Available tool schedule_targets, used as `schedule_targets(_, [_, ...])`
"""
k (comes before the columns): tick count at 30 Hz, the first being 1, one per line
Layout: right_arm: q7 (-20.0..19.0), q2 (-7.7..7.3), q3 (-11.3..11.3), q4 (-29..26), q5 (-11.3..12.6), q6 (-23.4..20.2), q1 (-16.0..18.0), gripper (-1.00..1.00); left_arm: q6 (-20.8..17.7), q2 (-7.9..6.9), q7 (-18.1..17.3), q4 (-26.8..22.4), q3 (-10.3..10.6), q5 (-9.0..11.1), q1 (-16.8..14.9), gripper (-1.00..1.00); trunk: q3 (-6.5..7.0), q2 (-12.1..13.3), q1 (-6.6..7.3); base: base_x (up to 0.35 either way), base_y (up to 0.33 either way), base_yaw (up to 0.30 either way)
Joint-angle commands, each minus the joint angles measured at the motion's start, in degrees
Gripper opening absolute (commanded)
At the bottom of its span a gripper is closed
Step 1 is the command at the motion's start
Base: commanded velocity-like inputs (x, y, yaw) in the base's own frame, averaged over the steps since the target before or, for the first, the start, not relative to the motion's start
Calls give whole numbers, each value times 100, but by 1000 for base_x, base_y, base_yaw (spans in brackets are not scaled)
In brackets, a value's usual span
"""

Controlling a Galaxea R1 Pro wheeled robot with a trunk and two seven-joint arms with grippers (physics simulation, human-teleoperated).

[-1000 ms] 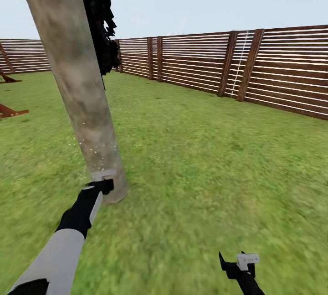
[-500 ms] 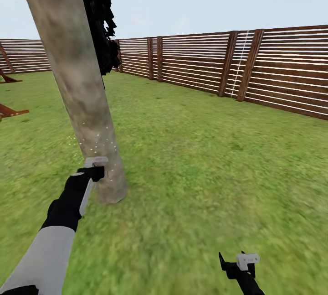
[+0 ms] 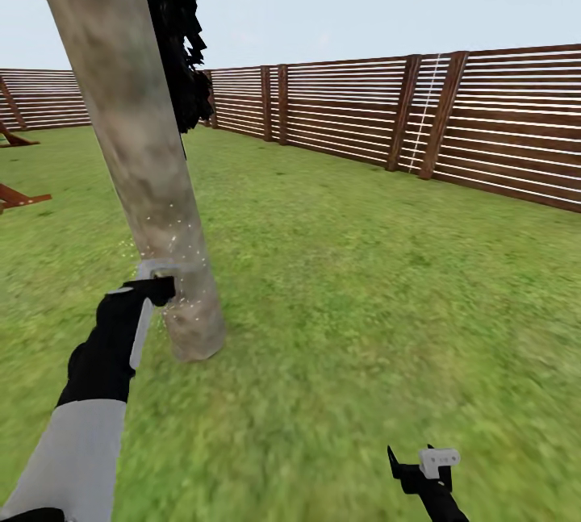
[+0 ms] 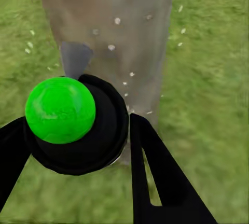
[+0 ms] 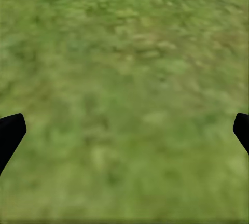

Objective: In the garden, pick up the pesticide atomizer on the floor and spray pesticide onto both trees until each tree trunk is fully covered.

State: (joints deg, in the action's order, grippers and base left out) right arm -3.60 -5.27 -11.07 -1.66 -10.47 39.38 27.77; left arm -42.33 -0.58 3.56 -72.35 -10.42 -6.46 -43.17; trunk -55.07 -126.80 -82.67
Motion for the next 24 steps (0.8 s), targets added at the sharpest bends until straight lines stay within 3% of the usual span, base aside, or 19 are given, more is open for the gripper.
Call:
schedule_targets(1, [0,0,0,1,-1,0,0,100,-46,-7,-10,-63,-204,83,1,-100,0,0,0,0,0,0])
schedule_targets(3, [0,0,0,0,-1,-3,0,100,-171,25,-12,-114,-268,69,-2,-100,0,0,0,0,0,0])
schedule_targets(4, [0,0,1,0,-2,-1,0,100,-211,58,-13,-154,-206,76,-7,-100,0,0,0,0,0,0])
schedule_targets(6, [0,5,0,1,-3,0,0,100,-503,125,2,-296,295,94,-38,-100,0,0,0,0,0,0])
schedule_targets(8, [0,8,0,0,1,0,0,100,-723,175,11,-415,459,93,-56,-100,0,0,0,0,0,0])
schedule_targets(10, [0,9,0,-1,-2,0,0,100,-783,120,10,-536,380,80,-60,-100,0,0,0,0,0,0])
schedule_targets(13, [0,9,0,0,-1,0,0,100,-1016,20,-1,-667,9,62,-71,-100,0,0,0,0,0,0])
schedule_targets(16, [0,9,0,-1,-3,0,0,100,-1178,-329,-17,-806,-65,81,-52,-100,0,0,0,0,0,0])
schedule_targets(19, [0,9,0,5,-7,-2,0,100,-1195,-338,-43,-811,11,108,-9,-100,0,0,0,0,0,0])
schedule_targets(20, [0,9,2,1,-7,-4,0,100,-1207,-313,-47,-796,374,118,-8,-100,0,0,0,0,0,0])
schedule_targets(21, [0,9,2,2,-7,-2,0,100,-1222,-296,-48,-794,605,148,-8,-100,0,0,0,0,0,0])
schedule_targets(24, [0,9,1,4,-7,-3,0,100,-1233,-224,-48,-798,735,264,-11,-100,0,0,0,0,0,0])
